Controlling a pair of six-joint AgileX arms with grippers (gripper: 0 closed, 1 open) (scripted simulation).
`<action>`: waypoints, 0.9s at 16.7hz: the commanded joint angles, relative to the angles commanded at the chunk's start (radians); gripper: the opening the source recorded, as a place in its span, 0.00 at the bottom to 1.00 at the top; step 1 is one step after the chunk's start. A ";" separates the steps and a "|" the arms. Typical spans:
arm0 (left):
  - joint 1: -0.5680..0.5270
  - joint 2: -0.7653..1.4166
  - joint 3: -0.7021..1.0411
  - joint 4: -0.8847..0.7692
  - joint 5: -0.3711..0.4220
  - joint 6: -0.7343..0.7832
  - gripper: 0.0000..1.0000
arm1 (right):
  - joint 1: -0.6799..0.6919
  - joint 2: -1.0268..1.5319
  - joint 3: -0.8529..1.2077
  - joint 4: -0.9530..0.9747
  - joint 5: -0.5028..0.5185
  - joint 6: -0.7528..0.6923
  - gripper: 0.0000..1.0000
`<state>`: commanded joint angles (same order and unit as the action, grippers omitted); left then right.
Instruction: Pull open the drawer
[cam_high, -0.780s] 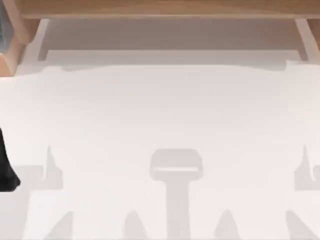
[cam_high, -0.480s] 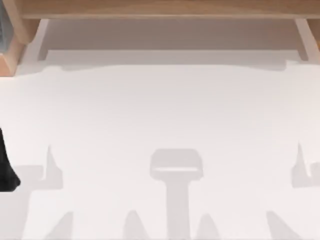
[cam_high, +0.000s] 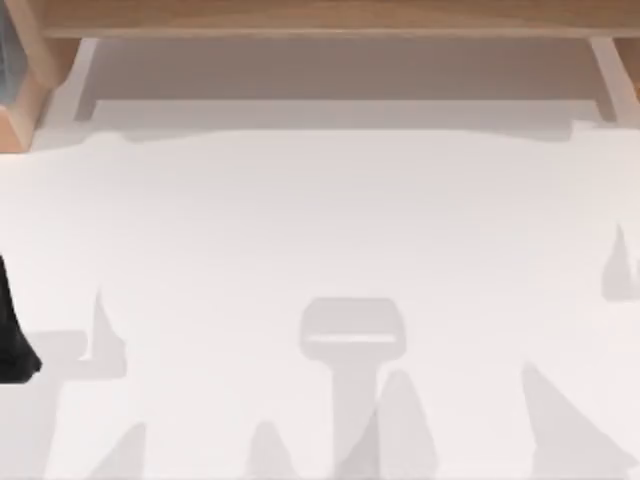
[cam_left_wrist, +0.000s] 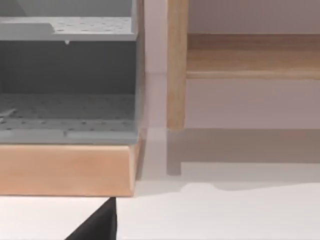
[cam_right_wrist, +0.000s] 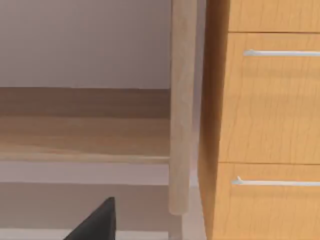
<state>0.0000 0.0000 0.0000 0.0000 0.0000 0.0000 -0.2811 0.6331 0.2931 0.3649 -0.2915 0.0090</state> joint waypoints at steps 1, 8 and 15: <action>0.000 0.000 0.000 0.000 0.000 0.000 1.00 | -0.041 0.091 0.022 0.026 -0.005 0.000 1.00; 0.000 0.000 0.000 0.000 0.000 0.000 1.00 | -0.284 0.569 0.233 0.286 -0.173 0.008 1.00; 0.000 0.000 0.000 0.000 0.000 0.000 1.00 | -0.310 0.686 0.302 0.370 -0.287 0.010 1.00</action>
<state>0.0000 0.0000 0.0000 0.0000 0.0000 0.0000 -0.5907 1.3195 0.5948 0.7351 -0.5786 0.0186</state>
